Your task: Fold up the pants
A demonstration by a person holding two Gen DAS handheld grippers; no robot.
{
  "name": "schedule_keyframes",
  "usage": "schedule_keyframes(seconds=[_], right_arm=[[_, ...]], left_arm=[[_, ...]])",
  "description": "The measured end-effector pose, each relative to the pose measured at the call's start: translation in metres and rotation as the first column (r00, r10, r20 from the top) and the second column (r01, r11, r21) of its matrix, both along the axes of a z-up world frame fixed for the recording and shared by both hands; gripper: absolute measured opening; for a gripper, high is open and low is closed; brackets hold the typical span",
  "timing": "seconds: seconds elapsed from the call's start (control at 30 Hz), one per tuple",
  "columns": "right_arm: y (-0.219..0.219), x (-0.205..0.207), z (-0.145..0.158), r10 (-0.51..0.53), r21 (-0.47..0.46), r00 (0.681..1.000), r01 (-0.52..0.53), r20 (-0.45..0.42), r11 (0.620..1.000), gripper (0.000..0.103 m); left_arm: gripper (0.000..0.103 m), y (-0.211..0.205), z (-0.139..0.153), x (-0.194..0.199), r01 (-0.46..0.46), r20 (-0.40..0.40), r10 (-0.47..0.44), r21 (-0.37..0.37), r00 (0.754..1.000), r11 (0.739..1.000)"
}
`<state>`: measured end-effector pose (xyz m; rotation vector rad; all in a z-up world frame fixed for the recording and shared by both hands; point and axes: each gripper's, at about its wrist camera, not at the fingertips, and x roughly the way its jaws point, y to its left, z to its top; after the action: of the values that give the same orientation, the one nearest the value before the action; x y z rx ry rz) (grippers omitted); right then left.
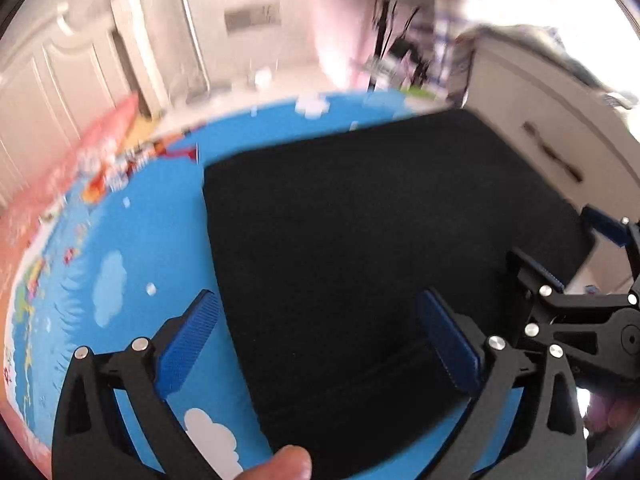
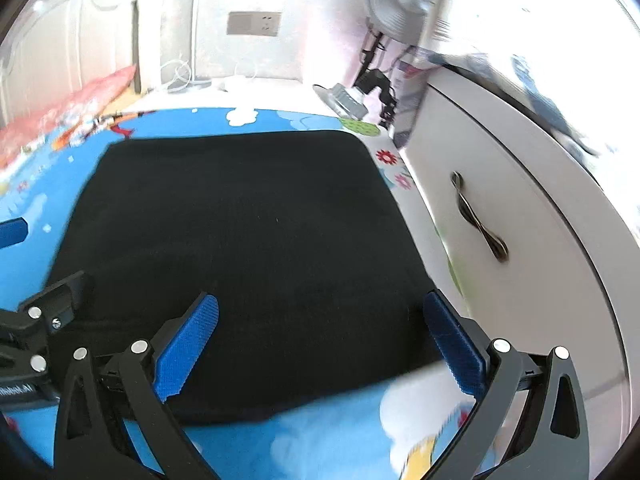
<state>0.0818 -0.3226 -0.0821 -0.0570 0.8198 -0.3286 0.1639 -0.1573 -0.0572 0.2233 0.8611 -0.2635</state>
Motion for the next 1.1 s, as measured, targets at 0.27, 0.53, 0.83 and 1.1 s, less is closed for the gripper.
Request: schedule_keyframes(seconds=[0.27, 0.53, 0.83, 1.1], right_arm=[[-0.012, -0.044, 0.023, -0.114, 0.072, 0.992, 0.111, 0.043, 0.991, 0.099], [-0.016, -0.053, 0.028, -0.138, 0.076, 0.989, 0.133, 0.055, 0.988, 0.099], [-0.015, -0.055, 0.033, -0.134, 0.076, 0.989, 0.129, 0.065, 0.989, 0.099], [-0.014, -0.055, 0.034, -0.13, 0.084, 0.989, 0.124, 0.068, 0.989, 0.099]], left_arm=[[0.101, -0.011, 0.015, -0.024, 0.013, -0.025, -0.015, -0.083, 1.0, 0.996], [0.101, -0.014, 0.032, -0.039, 0.051, -0.005, -0.052, -0.156, 0.999, 0.986], [0.101, -0.015, 0.035, -0.037, 0.057, 0.0, -0.058, -0.156, 0.998, 0.986], [0.101, -0.017, 0.035, -0.039, 0.078, 0.006, -0.079, -0.159, 0.997, 0.984]])
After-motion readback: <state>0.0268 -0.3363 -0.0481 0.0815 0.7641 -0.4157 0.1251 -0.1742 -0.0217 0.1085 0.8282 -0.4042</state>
